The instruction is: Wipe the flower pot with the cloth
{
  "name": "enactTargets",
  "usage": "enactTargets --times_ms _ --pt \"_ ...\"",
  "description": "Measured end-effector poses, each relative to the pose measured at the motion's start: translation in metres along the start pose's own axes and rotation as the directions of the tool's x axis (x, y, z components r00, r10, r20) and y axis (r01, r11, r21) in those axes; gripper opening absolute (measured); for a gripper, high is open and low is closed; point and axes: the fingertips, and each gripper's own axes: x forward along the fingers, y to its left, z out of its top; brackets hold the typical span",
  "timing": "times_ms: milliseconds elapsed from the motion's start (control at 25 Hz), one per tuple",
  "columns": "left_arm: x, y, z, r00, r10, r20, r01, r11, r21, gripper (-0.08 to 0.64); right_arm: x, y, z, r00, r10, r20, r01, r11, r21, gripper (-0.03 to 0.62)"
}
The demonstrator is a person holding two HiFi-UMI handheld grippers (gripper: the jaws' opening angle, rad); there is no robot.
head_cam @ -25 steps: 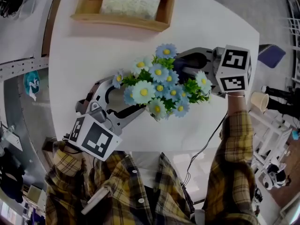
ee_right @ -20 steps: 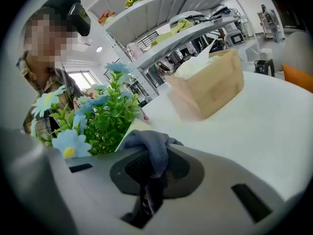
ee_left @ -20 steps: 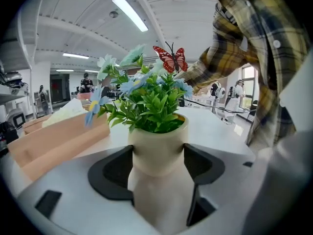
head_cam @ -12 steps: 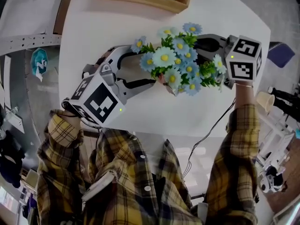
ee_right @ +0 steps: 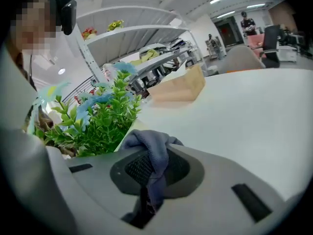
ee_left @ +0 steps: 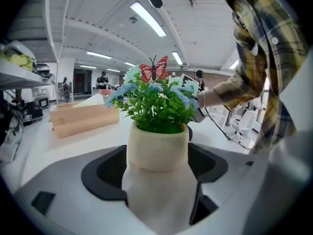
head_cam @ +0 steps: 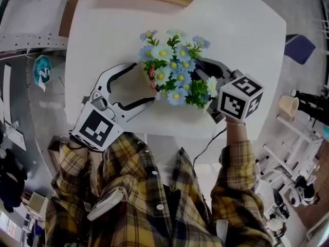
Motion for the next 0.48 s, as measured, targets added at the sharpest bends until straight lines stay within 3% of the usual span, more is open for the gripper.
enactTargets --times_ms 160,480 --pt "-0.006 -0.008 -0.003 0.998 0.057 -0.005 -0.058 0.994 -0.092 0.396 0.000 0.024 -0.018 0.993 -0.083 0.081 0.074 0.991 0.110 0.023" --pt "-0.035 -0.013 -0.013 0.990 0.141 -0.008 -0.141 0.977 -0.160 0.463 0.017 0.070 -0.038 0.965 -0.204 0.162 0.171 0.966 0.197 0.023"
